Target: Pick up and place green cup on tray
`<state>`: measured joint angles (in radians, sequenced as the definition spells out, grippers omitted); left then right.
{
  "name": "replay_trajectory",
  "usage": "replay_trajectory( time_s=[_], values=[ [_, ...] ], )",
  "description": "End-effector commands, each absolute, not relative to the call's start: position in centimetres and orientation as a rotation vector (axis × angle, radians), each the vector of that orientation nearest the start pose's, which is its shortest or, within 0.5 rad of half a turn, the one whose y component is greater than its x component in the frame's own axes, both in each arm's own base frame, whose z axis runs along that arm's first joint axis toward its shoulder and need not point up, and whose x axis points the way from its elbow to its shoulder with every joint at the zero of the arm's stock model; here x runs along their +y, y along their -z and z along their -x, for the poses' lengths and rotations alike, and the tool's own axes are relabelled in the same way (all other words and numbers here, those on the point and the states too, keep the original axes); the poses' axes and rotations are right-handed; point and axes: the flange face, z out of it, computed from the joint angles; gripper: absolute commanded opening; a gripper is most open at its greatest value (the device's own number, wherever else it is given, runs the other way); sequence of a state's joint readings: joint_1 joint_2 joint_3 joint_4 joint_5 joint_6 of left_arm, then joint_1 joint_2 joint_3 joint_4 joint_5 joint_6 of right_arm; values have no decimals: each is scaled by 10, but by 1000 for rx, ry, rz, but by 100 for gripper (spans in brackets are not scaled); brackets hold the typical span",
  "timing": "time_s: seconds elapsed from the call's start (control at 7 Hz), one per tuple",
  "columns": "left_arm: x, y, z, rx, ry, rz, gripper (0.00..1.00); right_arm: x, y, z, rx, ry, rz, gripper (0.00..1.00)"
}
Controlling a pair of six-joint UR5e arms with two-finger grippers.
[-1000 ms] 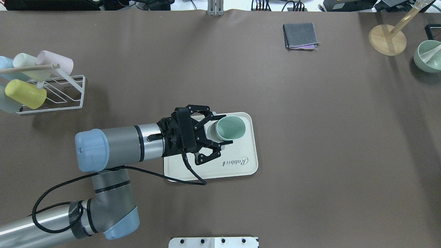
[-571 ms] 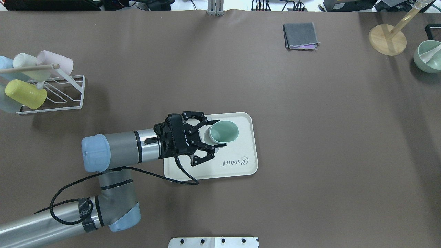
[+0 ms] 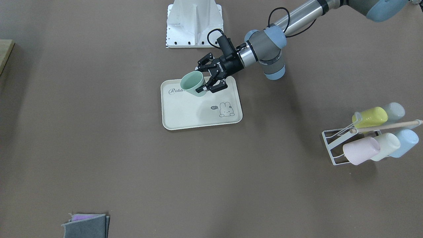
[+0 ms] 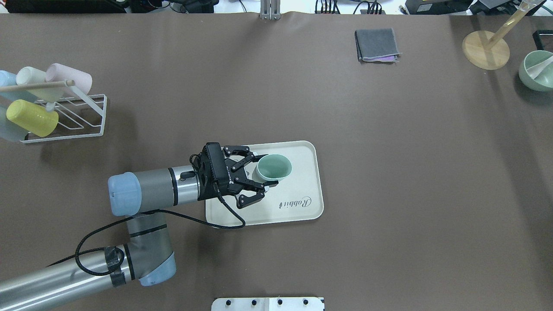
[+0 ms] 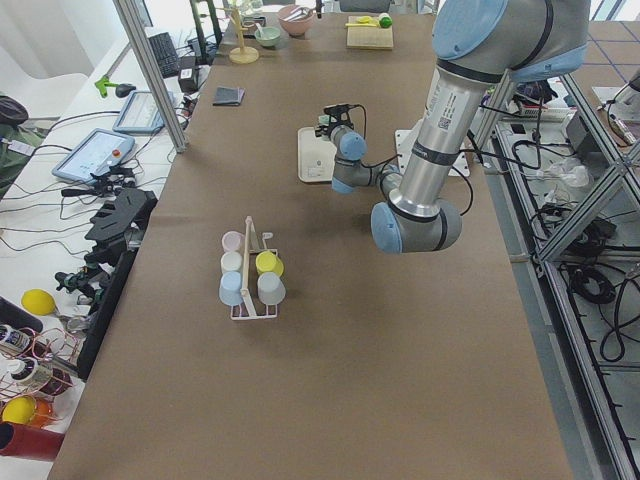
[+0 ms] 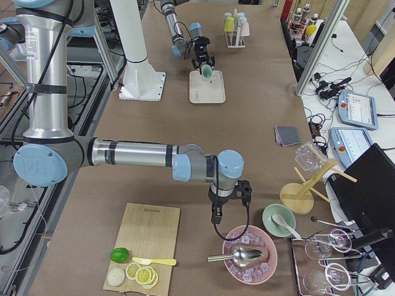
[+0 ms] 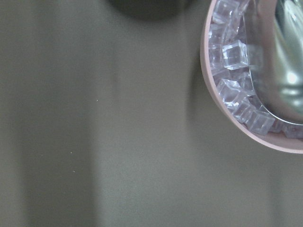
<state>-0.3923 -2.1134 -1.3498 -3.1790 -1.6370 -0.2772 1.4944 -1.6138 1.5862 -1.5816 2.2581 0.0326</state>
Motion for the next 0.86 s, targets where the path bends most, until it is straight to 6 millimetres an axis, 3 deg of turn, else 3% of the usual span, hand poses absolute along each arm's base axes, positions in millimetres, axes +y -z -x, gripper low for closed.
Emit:
replay_trajectory(
  time_s=[0.0, 0.29, 0.71],
  values=[
    [-368, -280, -560, 1413, -615, -1455, 49, -475, -677, -32, -684, 31, 73, 100],
    [-371, -303, -566, 1423, -607, -1450, 49, -475, -679, -32, -684, 31, 76, 100],
    [-372, -309, -573, 1408, -595, -1440, 50, -474, -680, -33, -682, 31, 77, 100]
  ],
)
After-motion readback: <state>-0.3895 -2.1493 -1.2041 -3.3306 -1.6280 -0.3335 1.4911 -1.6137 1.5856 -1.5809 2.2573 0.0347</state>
